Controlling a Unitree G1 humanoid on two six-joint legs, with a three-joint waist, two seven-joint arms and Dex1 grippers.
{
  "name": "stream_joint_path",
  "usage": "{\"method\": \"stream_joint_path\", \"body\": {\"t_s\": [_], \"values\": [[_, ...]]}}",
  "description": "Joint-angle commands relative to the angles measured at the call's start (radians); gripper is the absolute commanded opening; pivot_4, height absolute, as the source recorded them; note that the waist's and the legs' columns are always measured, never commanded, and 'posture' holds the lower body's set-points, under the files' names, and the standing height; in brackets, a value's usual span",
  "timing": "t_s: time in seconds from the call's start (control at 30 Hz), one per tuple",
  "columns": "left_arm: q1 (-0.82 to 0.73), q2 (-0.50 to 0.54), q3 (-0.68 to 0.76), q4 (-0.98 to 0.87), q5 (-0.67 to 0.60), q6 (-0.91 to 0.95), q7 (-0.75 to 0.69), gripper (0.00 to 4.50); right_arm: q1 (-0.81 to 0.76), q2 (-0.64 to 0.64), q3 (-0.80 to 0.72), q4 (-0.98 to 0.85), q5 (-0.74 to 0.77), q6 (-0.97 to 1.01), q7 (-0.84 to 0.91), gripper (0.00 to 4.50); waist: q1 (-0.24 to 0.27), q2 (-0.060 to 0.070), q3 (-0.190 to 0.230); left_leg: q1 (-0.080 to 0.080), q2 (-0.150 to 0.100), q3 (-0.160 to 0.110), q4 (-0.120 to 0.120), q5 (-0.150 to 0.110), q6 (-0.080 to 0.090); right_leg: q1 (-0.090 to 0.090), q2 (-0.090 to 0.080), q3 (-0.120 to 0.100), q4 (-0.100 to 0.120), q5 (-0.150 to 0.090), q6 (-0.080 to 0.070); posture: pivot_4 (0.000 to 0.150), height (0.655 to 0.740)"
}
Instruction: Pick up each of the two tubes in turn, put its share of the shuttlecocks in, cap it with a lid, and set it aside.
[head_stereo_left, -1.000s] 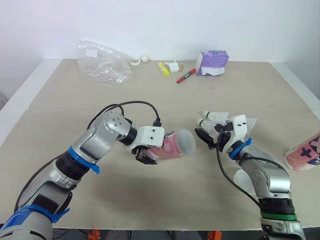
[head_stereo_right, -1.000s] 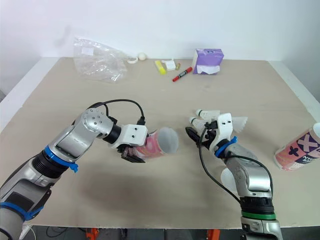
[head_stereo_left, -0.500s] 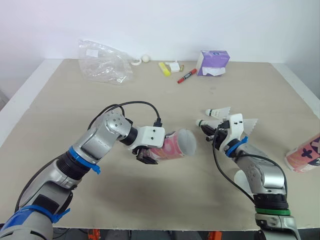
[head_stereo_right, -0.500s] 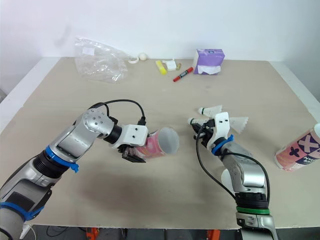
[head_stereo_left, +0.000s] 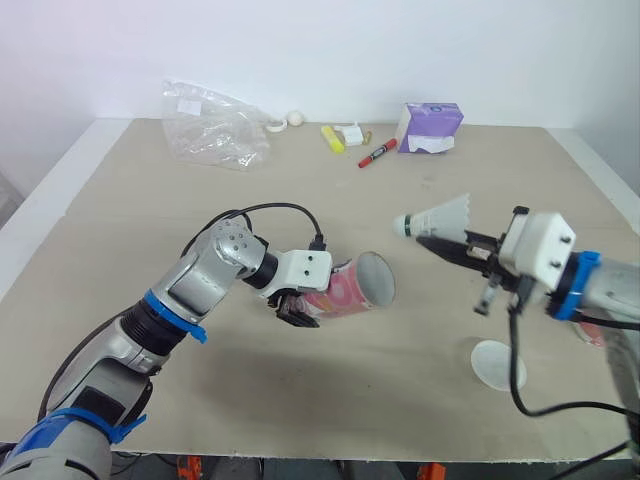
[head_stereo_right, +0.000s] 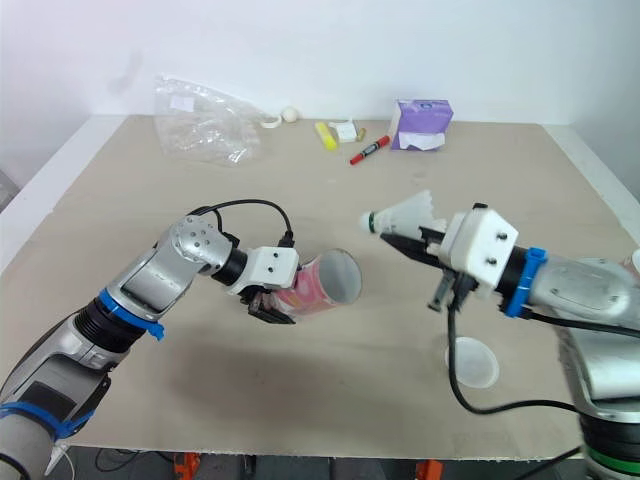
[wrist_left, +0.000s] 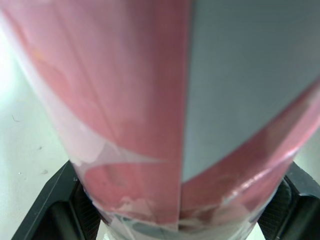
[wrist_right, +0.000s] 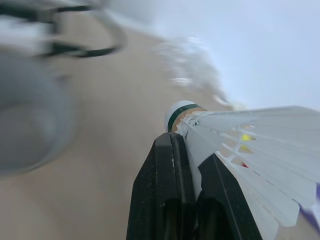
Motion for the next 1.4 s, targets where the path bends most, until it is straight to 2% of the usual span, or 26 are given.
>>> {"method": "stream_joint_path", "body": {"t_s": [0.03, 0.27, 0.4, 0.43, 0.53, 0.63, 0.67, 0.7, 0.77, 0.93, 1.03, 1.23, 1.4], "values": [[-0.007, -0.021, 0.003, 0.024, -0.02, 0.041, 0.002, 3.59, 0.026, -0.11, -0.055, -0.113, 0.024, -0.131, 0.168, 0.08, 0.0, 0.0, 0.0, 0.0, 0.0, 0.0, 0.0, 0.0, 0.0, 0.0, 0.0, 0.0, 0.0, 0.0, 0.0, 0.15, 0.74], [-0.009, -0.034, -0.003, 0.028, -0.024, 0.065, -0.002, 3.59, 0.003, -0.098, 0.114, -0.091, -0.1, -0.228, 0.189, 0.08, 0.001, 0.0, 0.0, 0.0, 0.0, 0.0, 0.001, 0.0, 0.0, 0.0, 0.0, 0.0, 0.0, 0.0, 0.0, 0.15, 0.74], [-0.007, -0.03, -0.003, 0.026, -0.021, 0.065, -0.002, 3.59, -0.036, -0.087, 0.159, -0.076, -0.116, -0.231, 0.181, 0.08, 0.002, 0.0, 0.0, 0.0, 0.0, 0.0, 0.001, 0.0, 0.0, 0.0, 0.0, 0.0, 0.0, 0.0, 0.0, 0.15, 0.74], [-0.006, -0.029, -0.003, 0.025, -0.02, 0.065, -0.002, 3.59, -0.038, -0.09, 0.164, -0.074, -0.119, -0.234, 0.185, 0.55, 0.003, 0.0, 0.0, 0.0, 0.0, 0.0, 0.001, 0.0, 0.0, 0.0, 0.0, 0.0, 0.0, 0.0, 0.0, 0.15, 0.74], [-0.002, -0.027, -0.004, 0.022, -0.019, 0.065, 0.0, 3.59, -0.046, -0.091, 0.158, -0.069, -0.105, -0.232, 0.185, 1.26, 0.003, 0.0, 0.0, 0.0, 0.0, 0.0, 0.001, 0.0, 0.0, 0.0, 0.0, 0.0, 0.0, 0.0, 0.0, 0.15, 0.74], [0.001, -0.027, -0.004, 0.017, -0.017, 0.067, 0.002, 3.59, -0.056, -0.082, 0.121, -0.073, -0.062, -0.194, 0.154, 2.55, 0.003, 0.0, 0.0, 0.0, 0.0, 0.0, 0.001, 0.0, 0.0, 0.0, 0.0, 0.0, 0.0, 0.0, 0.0, 0.15, 0.74], [0.002, -0.027, -0.004, 0.016, -0.017, 0.066, 0.002, 3.59, -0.054, -0.081, 0.105, -0.075, -0.049, -0.179, 0.143, 3.11, 0.003, 0.0, 0.0, 0.0, 0.0, 0.0, 0.001, 0.0, 0.0, 0.0, 0.0, 0.0, 0.0, 0.0, 0.0, 0.15, 0.74], [0.003, -0.027, -0.004, 0.016, -0.016, 0.066, 0.002, 3.59, -0.049, -0.081, 0.089, -0.076, -0.039, -0.166, 0.134, 3.46, 0.003, 0.0, 0.0, 0.0, 0.0, 0.0, 0.001, 0.0, 0.0, 0.0, 0.0, 0.0, 0.0, 0.0, 0.0, 0.15, 0.74], [0.004, -0.025, -0.004, 0.016, -0.015, 0.065, 0.002, 3.59, -0.032, -0.08, 0.046, -0.077, -0.001, -0.122, 0.113, 4.47, 0.003, 0.0, 0.0, 0.0, 0.0, 0.0, 0.001, 0.0, 0.0, 0.0, 0.0, 0.0, 0.0, 0.0, 0.0, 0.15, 0.74], [0.006, -0.024, -0.007, 0.015, -0.011, 0.06, 0.005, 3.59, 0.05, 0.043, -0.17, 0.017, 0.16, 0.14, -0.134, 4.47, 0.005, -0.002, -0.001, 0.0, 0.0, -0.001, 0.001, 0.0, 0.0, 0.0, 0.0, 0.0, 0.0, 0.001, -0.001, 0.15, 0.74], [0.008, -0.026, -0.01, 0.011, -0.011, 0.061, 0.006, 3.59, 0.113, 0.092, -0.239, 0.067, 0.174, 0.219, -0.213, 4.47, 0.008, -0.003, -0.001, 0.0, 0.0, -0.001, 0.001, 0.0, 0.0, 0.001, 0.0, 0.0, 0.0, 0.001, -0.001, 0.15, 0.74], [0.009, -0.025, -0.011, 0.007, -0.008, 0.056, 0.007, 3.59, 0.16, 0.139, -0.285, 0.245, 0.097, 0.263, -0.359, 4.47, 0.007, -0.001, -0.001, 0.001, 0.0, 0.0, 0.0, 0.0, 0.0, 0.0, 0.0, 0.0, 0.0, 0.001, -0.002, 0.15, 0.74], [0.012, -0.022, -0.013, -0.002, -0.009, 0.06, 0.009, 3.59, 0.159, 0.138, -0.25, 0.295, 0.075, 0.257, -0.354, 4.47, 0.004, 0.002, -0.002, 0.001, 0.0, 0.0, 0.0, 0.001, 0.001, 0.0, 0.0, 0.0, 0.0, 0.001, -0.002, 0.15, 0.74]]}}
